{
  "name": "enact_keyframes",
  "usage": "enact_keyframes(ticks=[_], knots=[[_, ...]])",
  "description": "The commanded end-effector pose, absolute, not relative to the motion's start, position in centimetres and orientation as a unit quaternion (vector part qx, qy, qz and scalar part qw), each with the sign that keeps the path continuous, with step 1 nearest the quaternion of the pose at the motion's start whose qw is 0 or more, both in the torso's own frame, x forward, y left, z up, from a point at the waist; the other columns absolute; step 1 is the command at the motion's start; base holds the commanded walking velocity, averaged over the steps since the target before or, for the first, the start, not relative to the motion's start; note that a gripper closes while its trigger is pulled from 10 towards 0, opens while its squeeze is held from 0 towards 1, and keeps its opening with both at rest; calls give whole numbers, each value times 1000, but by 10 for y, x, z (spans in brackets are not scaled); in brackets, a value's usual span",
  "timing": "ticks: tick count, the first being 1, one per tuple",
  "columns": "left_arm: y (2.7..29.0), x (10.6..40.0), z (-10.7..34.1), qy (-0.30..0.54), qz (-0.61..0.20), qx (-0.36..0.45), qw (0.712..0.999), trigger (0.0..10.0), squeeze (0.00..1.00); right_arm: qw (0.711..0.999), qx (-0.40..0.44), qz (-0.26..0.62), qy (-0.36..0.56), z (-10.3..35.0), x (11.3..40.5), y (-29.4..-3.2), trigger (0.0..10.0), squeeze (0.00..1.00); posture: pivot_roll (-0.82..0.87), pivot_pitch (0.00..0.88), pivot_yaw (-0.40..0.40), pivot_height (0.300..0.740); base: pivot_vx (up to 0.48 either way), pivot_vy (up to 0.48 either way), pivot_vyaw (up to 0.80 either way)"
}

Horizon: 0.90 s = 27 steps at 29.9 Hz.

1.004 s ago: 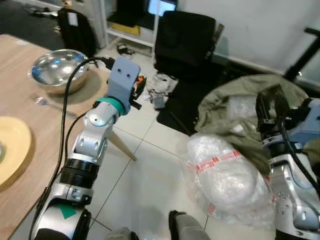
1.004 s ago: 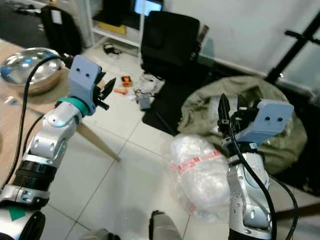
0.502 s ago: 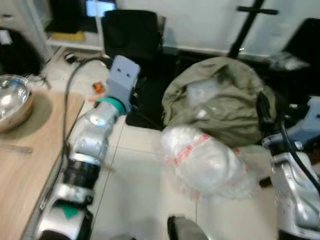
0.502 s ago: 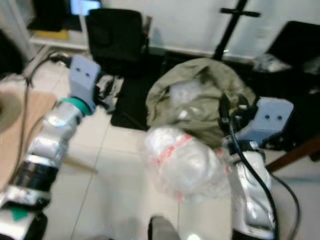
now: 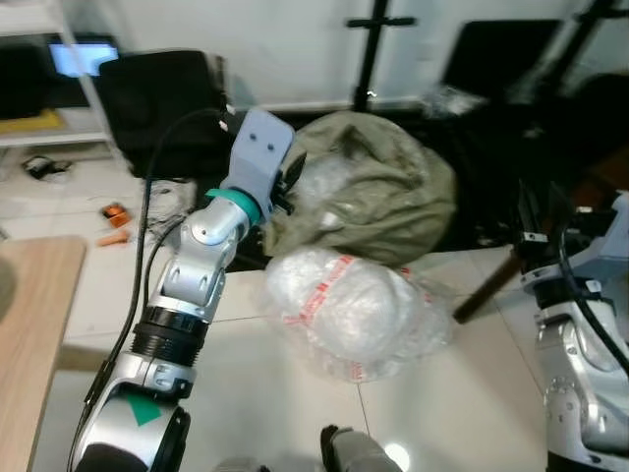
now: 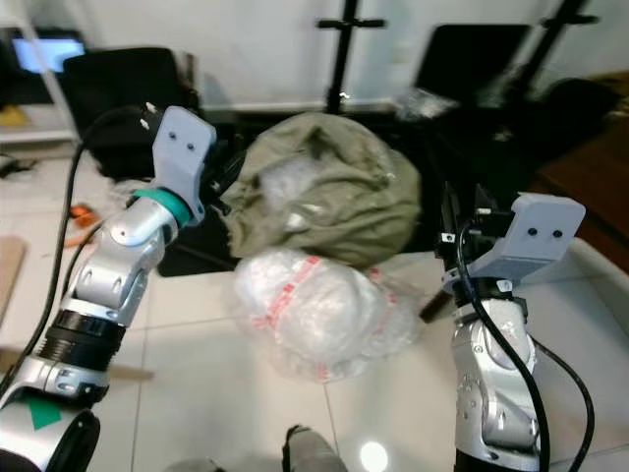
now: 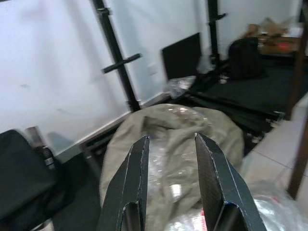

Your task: Setting the table

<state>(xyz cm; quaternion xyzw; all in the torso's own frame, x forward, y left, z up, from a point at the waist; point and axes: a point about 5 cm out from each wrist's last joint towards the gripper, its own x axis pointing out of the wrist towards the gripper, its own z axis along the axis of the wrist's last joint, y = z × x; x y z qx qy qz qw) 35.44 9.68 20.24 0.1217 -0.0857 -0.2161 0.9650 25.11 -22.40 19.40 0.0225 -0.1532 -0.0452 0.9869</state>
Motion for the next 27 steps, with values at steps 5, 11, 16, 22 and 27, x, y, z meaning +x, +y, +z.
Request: enact_keyframes(ticks=[5,11,16,22,27], knots=[[96,353,198,-81,-220,120,965,10000,0,988,28,-47,-147,191,251,-224,10000,0,-29,4,77,740,0,0,-800],[96,353,198,-80,-222,120,964,10000,0,988,27,-47,-146,191,251,-224,10000,0,-31,7,78,740,0,0,-800],[94,353,197,-79,-225,119,964,10000,0,988,27,-50,-145,190,250,-224,10000,0,-36,8,79,740,0,0,-800],[93,353,197,-80,-228,118,963,10000,0,988,27,-52,-145,190,249,-225,10000,0,-37,11,80,740,0,0,-800],[92,353,197,-80,-229,117,963,10000,0,988,27,-53,-145,190,249,-225,10000,0,-37,11,80,740,0,0,-800]])
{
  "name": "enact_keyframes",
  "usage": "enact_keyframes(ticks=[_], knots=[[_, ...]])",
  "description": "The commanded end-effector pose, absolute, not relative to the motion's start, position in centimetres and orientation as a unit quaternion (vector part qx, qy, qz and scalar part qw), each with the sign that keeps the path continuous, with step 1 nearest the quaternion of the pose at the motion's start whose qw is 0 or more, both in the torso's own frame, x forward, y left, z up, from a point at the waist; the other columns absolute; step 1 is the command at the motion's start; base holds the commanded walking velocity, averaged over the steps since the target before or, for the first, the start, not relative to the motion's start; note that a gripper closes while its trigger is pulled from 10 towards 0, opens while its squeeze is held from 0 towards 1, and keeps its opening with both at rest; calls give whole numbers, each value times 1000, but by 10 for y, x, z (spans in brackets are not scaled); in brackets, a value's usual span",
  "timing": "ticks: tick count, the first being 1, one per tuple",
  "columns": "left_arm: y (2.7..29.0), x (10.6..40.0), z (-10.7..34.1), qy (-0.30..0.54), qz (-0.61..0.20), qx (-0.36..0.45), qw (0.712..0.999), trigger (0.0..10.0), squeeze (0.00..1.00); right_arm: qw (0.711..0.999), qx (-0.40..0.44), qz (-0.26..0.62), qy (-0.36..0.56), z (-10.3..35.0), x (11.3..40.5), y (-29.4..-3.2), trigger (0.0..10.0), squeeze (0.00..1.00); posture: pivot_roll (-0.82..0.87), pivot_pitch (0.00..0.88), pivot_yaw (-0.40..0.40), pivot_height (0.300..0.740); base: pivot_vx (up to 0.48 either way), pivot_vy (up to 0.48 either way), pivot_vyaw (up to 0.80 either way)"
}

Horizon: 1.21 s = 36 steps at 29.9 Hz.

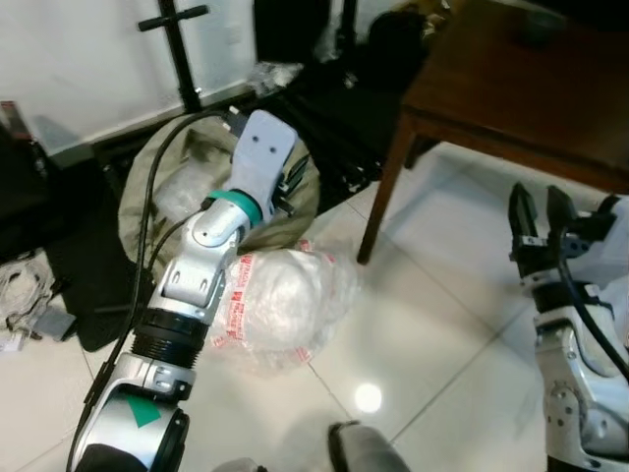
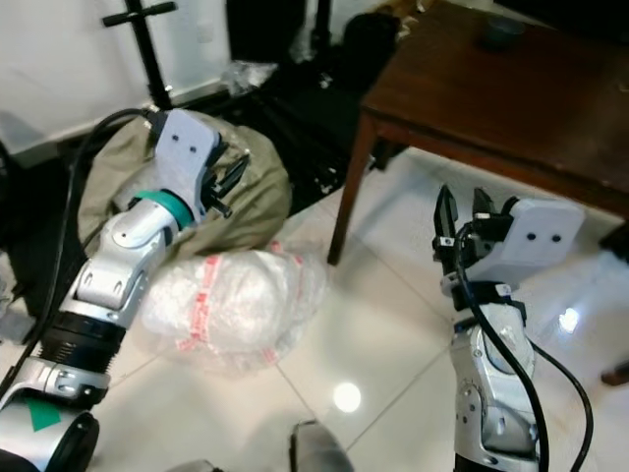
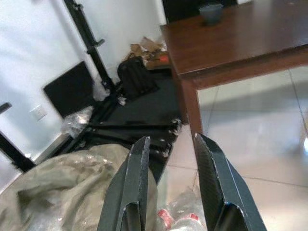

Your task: Setting the table

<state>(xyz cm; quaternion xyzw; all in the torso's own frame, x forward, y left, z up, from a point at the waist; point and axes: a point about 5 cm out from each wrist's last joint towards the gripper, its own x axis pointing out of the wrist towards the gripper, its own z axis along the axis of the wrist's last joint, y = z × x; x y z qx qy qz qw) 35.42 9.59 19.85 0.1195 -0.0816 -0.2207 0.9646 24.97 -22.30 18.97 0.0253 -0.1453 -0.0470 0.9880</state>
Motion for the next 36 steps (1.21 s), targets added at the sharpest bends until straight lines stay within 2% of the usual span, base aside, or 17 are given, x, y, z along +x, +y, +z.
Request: enact_keyframes(ticks=[1,36], knots=[[92,353,197,-80,-230,117,963,10000,0,988,27,-53,-145,190,249,-225,10000,0,-37,11,80,740,0,0,-800],[95,349,177,-52,-230,124,964,10000,0,989,30,-48,-135,185,249,-222,10000,0,-39,17,74,740,0,0,-800]])
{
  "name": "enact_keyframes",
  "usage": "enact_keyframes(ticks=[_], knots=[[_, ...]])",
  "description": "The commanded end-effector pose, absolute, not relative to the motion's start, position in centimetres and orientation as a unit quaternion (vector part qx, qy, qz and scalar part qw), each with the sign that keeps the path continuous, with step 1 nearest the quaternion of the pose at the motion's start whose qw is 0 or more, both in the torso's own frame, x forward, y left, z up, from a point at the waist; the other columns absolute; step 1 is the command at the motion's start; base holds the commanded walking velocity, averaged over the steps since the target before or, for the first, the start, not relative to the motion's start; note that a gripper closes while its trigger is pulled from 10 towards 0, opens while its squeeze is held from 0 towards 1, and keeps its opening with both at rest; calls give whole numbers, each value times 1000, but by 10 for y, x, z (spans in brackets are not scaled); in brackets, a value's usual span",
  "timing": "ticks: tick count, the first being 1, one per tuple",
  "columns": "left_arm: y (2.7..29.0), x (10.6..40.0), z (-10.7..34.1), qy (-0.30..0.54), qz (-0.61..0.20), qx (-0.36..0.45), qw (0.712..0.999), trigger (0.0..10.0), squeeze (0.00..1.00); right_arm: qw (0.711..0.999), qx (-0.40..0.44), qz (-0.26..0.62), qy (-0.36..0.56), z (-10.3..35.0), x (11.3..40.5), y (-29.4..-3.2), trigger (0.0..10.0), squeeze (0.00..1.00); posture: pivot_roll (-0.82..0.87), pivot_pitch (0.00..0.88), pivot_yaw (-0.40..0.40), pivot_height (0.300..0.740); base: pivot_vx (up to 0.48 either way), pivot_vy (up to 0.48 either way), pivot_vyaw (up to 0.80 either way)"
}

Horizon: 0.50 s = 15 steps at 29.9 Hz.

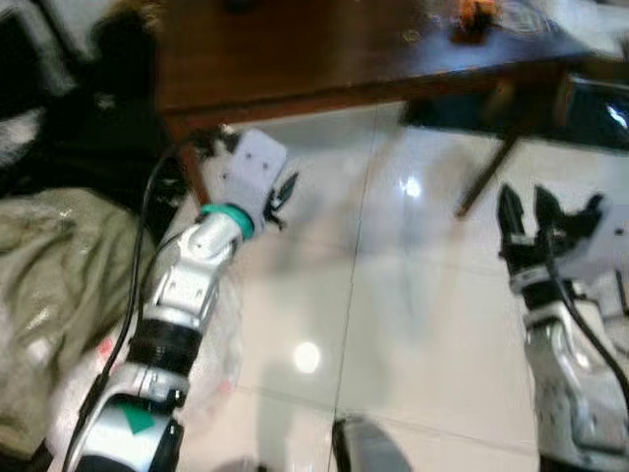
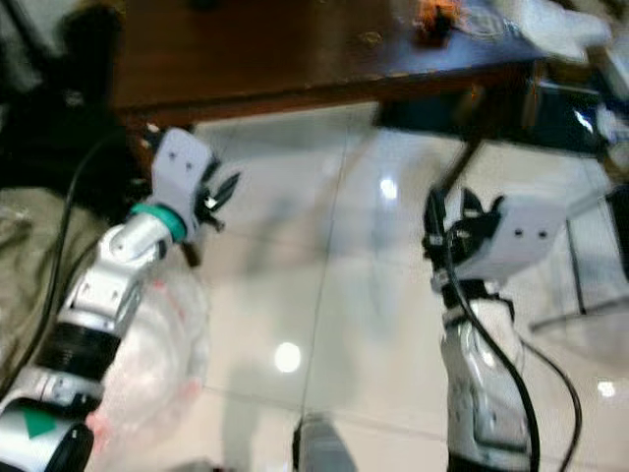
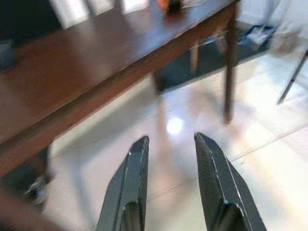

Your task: Setting the table

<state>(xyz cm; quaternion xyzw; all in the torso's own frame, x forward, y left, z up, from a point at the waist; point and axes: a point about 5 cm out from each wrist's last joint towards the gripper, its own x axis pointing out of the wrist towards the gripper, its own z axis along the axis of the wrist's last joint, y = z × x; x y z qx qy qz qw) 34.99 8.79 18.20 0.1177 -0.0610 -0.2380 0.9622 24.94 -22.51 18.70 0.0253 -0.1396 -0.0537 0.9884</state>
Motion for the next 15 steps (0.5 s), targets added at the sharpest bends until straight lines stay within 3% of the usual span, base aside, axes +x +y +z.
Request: enact_keyframes(ticks=[1,15], knots=[[95,349,178,-53,-230,124,964,10000,0,989,30,-48,-135,185,249,-222,10000,0,-39,17,73,740,0,0,-800],[94,350,177,-52,-231,122,964,10000,0,989,29,-48,-133,184,249,-223,10000,0,-39,15,73,740,0,0,-800]])
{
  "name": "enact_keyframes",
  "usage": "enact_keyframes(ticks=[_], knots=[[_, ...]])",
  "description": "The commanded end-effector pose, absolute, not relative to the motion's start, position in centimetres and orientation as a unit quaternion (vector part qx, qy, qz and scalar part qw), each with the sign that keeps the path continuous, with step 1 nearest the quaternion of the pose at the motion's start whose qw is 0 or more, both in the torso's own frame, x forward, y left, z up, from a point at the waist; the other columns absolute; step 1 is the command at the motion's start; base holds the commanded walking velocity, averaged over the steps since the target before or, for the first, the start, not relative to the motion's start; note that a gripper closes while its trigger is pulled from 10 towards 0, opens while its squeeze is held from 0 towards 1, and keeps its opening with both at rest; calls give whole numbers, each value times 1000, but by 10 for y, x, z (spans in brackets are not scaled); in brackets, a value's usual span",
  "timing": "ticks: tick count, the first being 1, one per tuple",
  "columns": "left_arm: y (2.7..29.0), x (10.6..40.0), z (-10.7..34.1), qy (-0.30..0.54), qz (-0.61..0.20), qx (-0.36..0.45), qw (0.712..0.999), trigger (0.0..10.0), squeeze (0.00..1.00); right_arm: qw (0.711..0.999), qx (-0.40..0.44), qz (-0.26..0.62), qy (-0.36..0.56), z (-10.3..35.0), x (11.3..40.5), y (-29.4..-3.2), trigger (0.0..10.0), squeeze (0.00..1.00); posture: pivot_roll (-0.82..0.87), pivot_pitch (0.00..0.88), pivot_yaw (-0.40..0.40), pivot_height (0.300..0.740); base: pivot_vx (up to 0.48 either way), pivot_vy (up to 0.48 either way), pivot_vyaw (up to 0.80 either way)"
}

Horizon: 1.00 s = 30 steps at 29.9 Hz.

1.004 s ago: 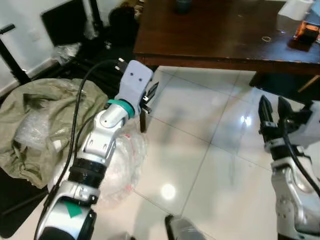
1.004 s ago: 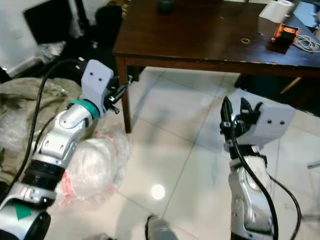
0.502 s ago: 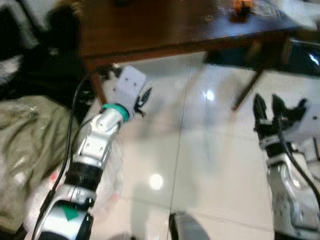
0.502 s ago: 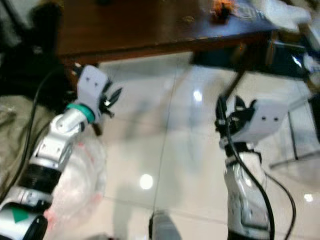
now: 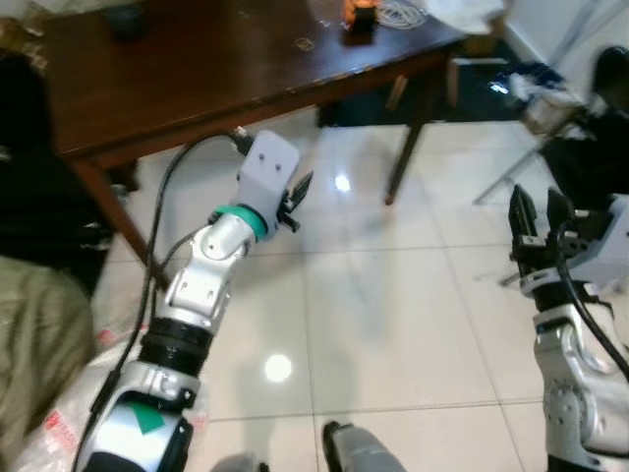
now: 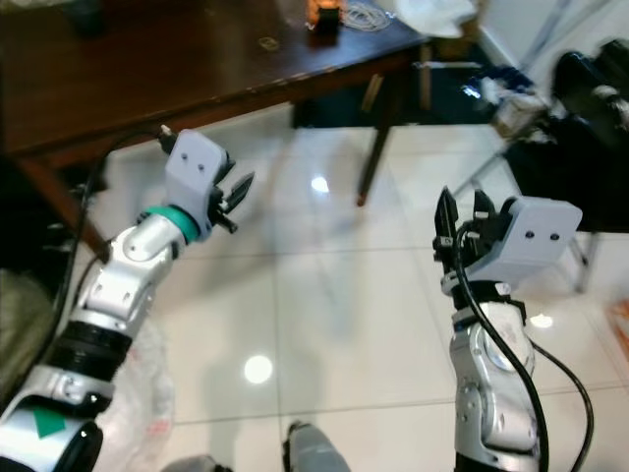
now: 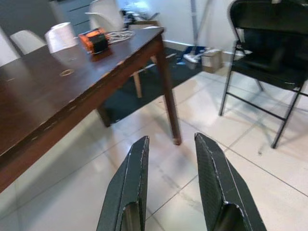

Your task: Setting the table

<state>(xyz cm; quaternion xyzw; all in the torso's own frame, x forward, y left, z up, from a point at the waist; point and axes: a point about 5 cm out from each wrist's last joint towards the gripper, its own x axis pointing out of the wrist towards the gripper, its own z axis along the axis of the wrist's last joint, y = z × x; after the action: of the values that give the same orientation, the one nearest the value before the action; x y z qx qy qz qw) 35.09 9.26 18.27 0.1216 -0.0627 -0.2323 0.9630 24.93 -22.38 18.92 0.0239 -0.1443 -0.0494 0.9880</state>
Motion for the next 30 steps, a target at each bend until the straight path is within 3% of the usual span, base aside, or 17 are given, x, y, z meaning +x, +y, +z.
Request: enact_keyframes(ticks=[1,5,7,11,16,26,30], knots=[[96,350,175,-50,-229,122,964,10000,0,990,30,-46,-132,184,250,-222,10000,0,-37,12,74,740,0,0,-800],[119,353,145,2,-182,138,974,10000,0,995,40,-22,-94,162,256,-211,10000,0,-32,3,68,740,0,0,-800],[119,353,145,2,-182,138,974,10000,0,995,40,-22,-94,162,256,-211,10000,0,-32,3,68,740,0,0,-800],[150,338,86,100,-134,167,972,10000,0,999,23,1,29,91,254,-198,10000,0,-8,0,43,740,0,0,0],[172,318,48,166,-107,187,962,10000,0,996,29,1,90,55,243,-195,10000,0,-3,0,27,740,0,0,0],[185,303,25,216,-98,178,955,10000,0,993,32,8,111,42,235,-194,10000,0,-8,0,25,740,0,0,0],[187,291,11,239,-106,163,951,10000,0,989,24,2,149,16,220,-195,10000,0,-23,2,25,740,0,0,0]])
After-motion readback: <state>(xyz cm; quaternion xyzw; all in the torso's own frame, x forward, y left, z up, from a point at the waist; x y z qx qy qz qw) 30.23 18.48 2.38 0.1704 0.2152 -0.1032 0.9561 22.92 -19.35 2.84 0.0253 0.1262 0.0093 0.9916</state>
